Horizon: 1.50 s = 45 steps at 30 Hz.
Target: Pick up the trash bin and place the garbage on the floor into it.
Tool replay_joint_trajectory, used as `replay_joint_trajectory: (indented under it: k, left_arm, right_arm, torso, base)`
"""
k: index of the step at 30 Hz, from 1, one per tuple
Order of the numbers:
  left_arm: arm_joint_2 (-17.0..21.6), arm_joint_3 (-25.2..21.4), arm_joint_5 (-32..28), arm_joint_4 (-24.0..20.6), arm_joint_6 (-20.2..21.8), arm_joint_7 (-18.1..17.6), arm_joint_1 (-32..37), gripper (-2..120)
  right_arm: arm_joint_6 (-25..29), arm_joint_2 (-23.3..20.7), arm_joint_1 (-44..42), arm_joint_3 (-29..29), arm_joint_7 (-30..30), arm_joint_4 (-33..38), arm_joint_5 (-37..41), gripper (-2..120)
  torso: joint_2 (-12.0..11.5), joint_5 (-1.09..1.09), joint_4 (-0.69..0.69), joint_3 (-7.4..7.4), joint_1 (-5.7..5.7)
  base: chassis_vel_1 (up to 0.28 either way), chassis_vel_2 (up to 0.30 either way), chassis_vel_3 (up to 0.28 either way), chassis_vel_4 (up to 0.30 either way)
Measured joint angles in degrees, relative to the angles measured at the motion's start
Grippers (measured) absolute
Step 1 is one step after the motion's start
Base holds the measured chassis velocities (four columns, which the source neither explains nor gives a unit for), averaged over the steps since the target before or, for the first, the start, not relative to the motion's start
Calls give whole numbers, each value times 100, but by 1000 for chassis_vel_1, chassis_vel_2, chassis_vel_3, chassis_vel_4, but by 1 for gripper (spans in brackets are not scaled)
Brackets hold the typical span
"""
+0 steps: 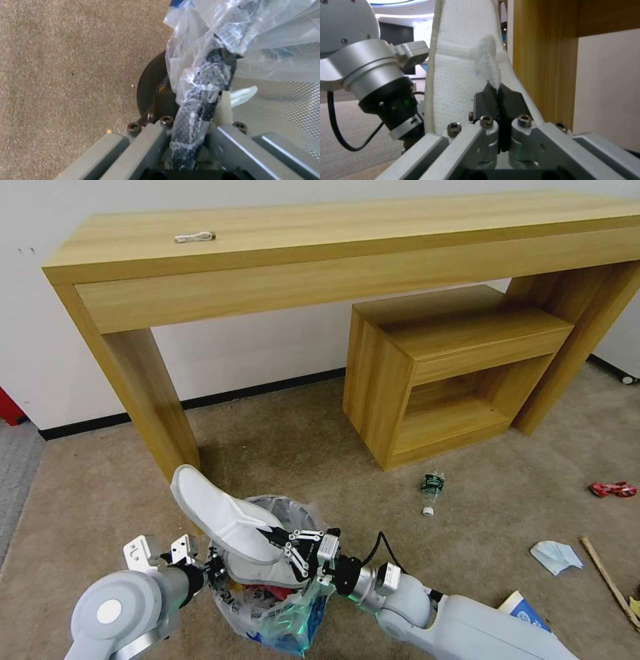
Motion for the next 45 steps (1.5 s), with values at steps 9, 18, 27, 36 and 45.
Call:
replay_joint_trajectory:
  k: [9, 18, 27, 36, 45]
  left_arm:
    - [34, -39, -22, 3, -7, 5, -14, 0]
    - [46, -102, -36, -25, -10, 5, 10, 0]
    - [49, -167, -38, -59, -10, 30, 76, 0]
    - [152, -238, -52, -21, -8, 44, 88, 0]
    - [194, -248, -14, 26, -3, 101, 101, 0]
  right_arm:
    - [0, -25, -142, 73, -105, -47, -26, 32]
    - [9, -11, -218, 105, -134, -89, -53, 65]
    - [79, -4, -277, 290, -149, -164, -131, 60]
    - [-58, -234, -360, 1036, 63, 120, 74, 63]
    - [-338, -533, -575, 2228, 577, 479, 332, 90]
  torso:
    - [0, 0, 0, 0, 0]
    - [0, 0, 0, 0, 0]
    - [0, 0, 0, 0, 0]
    - [0, 0, 0, 0, 0]
    - [0, 1, 0, 0, 0]
  base:
    - [0, 0, 0, 0]
    - [0, 0, 0, 0]
    - [0, 0, 0, 0]
    - [0, 0, 0, 0]
    - [0, 0, 0, 0]
